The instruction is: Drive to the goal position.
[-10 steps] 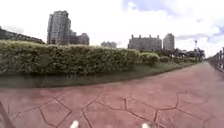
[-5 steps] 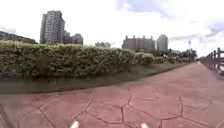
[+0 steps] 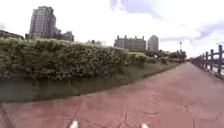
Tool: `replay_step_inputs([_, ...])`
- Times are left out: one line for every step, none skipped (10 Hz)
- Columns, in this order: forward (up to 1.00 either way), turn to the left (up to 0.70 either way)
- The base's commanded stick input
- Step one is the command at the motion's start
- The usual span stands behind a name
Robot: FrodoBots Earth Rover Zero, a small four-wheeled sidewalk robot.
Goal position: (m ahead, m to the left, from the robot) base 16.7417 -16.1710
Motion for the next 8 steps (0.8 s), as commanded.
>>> replay_step_inputs([0.0, -0.36])
replay_step_inputs([0.0, -0.45])
replay_step_inputs([0.0, -0.45])
replay_step_inputs([0.0, -0.45])
replay_step_inputs([0.0, -0.45])
replay_step_inputs([0.0, -0.45])
replay_step_inputs([0.4, -0.27])
replay_step_inputs([0.96, -0.02])
